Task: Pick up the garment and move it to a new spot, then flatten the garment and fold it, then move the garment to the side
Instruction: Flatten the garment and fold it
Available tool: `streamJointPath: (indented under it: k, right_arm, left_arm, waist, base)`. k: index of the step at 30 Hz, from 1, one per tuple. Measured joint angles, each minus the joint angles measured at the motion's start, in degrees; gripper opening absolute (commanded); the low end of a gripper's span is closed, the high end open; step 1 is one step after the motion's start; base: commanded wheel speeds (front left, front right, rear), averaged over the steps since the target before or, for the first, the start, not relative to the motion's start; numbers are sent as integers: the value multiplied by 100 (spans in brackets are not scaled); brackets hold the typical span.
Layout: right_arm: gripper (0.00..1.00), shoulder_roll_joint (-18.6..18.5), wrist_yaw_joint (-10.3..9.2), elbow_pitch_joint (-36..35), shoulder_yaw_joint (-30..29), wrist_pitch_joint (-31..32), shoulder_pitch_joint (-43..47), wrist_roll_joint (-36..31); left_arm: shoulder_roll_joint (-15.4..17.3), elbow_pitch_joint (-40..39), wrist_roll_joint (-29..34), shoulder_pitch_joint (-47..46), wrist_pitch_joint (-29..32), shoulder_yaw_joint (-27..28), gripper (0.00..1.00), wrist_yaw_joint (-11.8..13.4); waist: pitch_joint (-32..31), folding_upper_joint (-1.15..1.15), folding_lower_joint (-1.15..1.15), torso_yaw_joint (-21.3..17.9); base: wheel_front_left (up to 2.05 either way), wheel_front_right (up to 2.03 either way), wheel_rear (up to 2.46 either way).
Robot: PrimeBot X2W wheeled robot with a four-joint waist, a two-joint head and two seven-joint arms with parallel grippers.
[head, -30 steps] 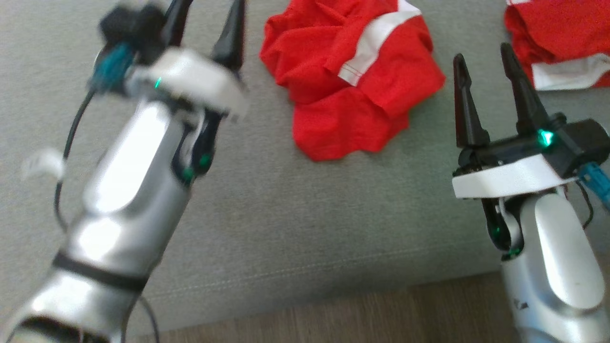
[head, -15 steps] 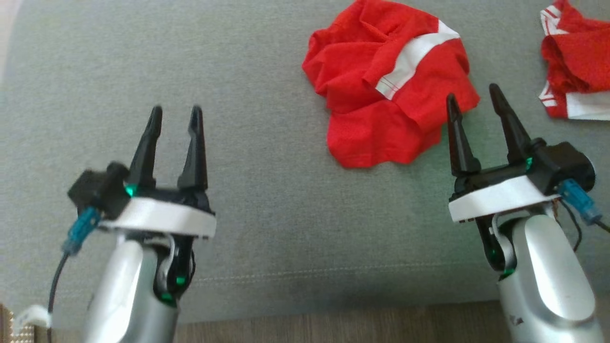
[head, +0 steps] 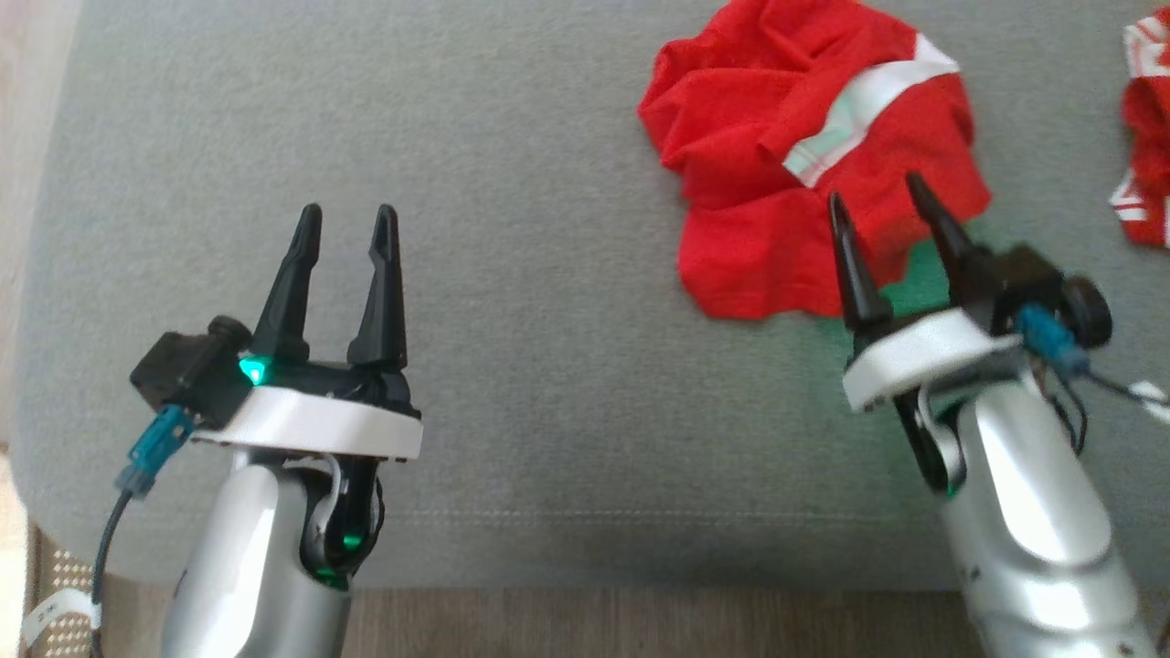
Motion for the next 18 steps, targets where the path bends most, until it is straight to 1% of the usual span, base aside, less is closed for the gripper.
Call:
streamJointPath:
  k: [5, 9, 14, 17, 18]
  right_arm:
    - [100, -4, 0, 599, 2, 51, -716, -165]
    - [100, -10, 0, 1081, -52, 78, -992, -392]
    - [100, -26, 0, 1555, -366, 57, -1237, -739]
    - [100, -31, 0, 1749, -534, -13, -1387, -834]
    - [93, -31, 0, 1807, -576, -42, -1435, -855]
  left_arm:
    - [-7, 4, -109, -68, 0, -100, 100, 45]
    - [-12, 21, -247, -71, 0, -210, 100, 85]
    - [-12, 29, -378, -114, 0, -366, 100, 97]
    - [-13, 26, -414, -170, 0, -389, 100, 103]
    - [-13, 22, -423, -190, 0, -393, 100, 103]
  waist:
    - [168, 0, 0, 224]
    - [278, 0, 0, 436]
    - [387, 0, 0, 662]
    - [442, 0, 0, 759]
    - [456, 0, 0, 781]
  base:
    - [0, 0, 0]
    - [0, 0, 0]
    - [0, 0, 0]
    - [0, 0, 0]
    - [0, 0, 0]
